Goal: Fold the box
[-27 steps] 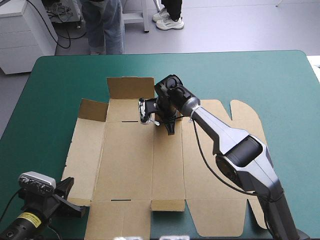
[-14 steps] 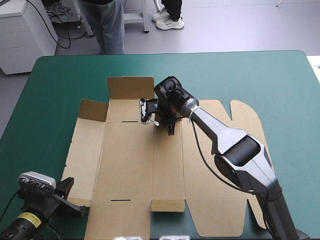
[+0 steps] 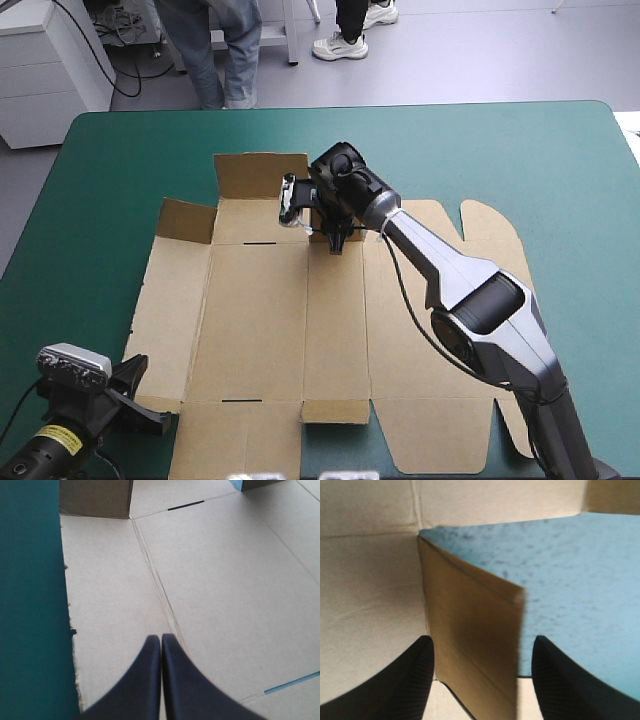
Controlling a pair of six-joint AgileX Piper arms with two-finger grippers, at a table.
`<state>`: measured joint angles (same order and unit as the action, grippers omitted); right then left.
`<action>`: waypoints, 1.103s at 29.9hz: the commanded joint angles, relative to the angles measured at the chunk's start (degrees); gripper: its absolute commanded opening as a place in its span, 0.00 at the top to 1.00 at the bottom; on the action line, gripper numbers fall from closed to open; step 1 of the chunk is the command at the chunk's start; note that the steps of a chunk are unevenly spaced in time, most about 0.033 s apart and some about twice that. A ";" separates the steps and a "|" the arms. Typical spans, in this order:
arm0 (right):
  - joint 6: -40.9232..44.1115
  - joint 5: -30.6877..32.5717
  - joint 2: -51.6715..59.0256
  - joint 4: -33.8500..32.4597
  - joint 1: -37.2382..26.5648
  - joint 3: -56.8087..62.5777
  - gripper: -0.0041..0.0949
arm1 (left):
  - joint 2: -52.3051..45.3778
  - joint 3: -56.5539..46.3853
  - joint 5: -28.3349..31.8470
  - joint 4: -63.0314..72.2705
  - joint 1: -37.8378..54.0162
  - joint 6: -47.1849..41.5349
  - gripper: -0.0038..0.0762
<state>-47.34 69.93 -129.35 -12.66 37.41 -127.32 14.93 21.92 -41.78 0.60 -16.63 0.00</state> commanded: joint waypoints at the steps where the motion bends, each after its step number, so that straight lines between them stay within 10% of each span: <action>1: 3.96 1.80 6.31 -0.72 0.77 -7.16 0.41 | 0.61 1.39 3.93 0.19 -0.19 -0.32 0.96; 12: 17.48 1.80 17.22 7.14 1.43 -13.67 0.45 | 0.61 1.39 3.93 0.19 -0.19 -0.32 0.96; 20: 29.54 1.89 28.38 2.73 1.43 -6.62 0.97 | 0.61 1.39 3.93 0.19 -0.19 -0.32 0.96; 33: 42.51 0.21 58.29 -2.08 1.43 33.12 0.97 | 0.61 1.39 3.93 0.19 -0.19 -0.32 0.96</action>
<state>-6.93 71.66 -78.32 -13.07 38.83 -100.02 14.93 21.92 -41.79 0.60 -16.63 0.00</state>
